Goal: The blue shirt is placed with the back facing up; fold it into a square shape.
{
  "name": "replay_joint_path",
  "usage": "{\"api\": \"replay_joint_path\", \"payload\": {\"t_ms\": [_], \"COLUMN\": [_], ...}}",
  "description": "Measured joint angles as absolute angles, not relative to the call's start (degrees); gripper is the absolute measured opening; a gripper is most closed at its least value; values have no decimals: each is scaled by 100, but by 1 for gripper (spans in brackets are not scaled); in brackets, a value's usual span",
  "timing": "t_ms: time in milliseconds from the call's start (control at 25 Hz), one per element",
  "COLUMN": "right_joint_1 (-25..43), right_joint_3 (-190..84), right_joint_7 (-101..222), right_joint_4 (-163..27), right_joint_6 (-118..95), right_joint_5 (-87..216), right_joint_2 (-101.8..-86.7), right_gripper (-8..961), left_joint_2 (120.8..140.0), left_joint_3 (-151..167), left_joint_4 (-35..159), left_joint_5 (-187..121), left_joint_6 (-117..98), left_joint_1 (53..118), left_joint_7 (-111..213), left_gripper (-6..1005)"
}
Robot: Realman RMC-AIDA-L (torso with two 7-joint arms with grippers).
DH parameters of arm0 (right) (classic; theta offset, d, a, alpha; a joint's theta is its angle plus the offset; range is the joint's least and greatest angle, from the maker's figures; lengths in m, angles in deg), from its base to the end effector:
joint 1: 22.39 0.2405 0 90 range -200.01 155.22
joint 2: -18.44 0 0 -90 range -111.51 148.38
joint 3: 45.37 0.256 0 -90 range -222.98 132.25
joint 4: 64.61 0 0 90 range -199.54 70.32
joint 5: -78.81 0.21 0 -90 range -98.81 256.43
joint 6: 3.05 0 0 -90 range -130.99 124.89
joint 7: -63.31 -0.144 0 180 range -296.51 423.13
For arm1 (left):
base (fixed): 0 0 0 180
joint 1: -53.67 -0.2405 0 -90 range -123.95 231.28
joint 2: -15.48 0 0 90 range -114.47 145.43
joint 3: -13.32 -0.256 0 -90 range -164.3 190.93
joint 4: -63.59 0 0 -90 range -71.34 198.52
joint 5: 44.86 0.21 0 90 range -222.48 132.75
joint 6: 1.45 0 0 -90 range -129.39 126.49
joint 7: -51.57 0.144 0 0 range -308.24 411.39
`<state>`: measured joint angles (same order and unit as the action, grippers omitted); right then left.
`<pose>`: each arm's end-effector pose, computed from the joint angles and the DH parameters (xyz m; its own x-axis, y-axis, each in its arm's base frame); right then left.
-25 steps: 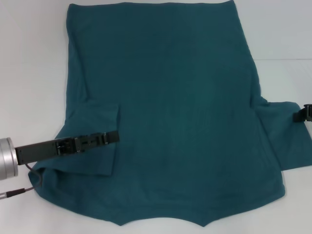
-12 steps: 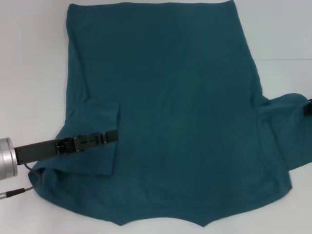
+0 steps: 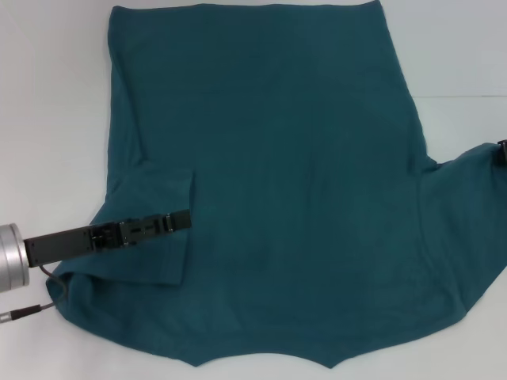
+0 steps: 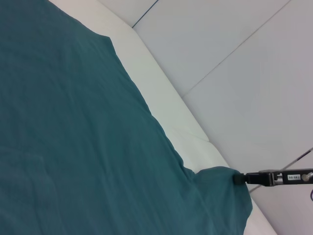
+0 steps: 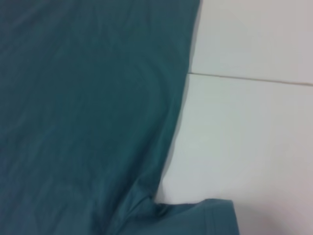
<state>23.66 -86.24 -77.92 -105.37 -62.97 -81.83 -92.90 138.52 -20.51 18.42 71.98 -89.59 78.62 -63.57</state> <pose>0.2973 0.4431 0.0835 0.4859 -0.8254 -0.2875 -0.7382 -0.2114 -0.6406 -0.2830 0.3147 0.0075 0.3054 0.7584 0.5758 0.8859 -0.4481 0.1202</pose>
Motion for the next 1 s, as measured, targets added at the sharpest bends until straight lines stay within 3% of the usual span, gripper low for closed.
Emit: {"api": "replay_joint_path", "payload": {"t_ms": [440,1000], "right_joint_1": [2728,3121], "right_joint_3": [-8693,-8709], "right_joint_7": [-8173,-8730], "right_joint_4": [-10510,-10468], "right_joint_6": [-7647,-7674], "right_joint_5": [-8260,-8198], "right_joint_2": [-9378,-9705], "right_gripper": [80,105], "left_joint_2": [13864,13897], "left_joint_3": [-1999,-1992], "left_joint_4": [1842,1842], "left_joint_5": [7175,7036], "left_joint_6": [-8904,-8827], "left_joint_1": [7862,7866], "left_joint_7": [-6356,-6361], "left_gripper": [935,934]}}
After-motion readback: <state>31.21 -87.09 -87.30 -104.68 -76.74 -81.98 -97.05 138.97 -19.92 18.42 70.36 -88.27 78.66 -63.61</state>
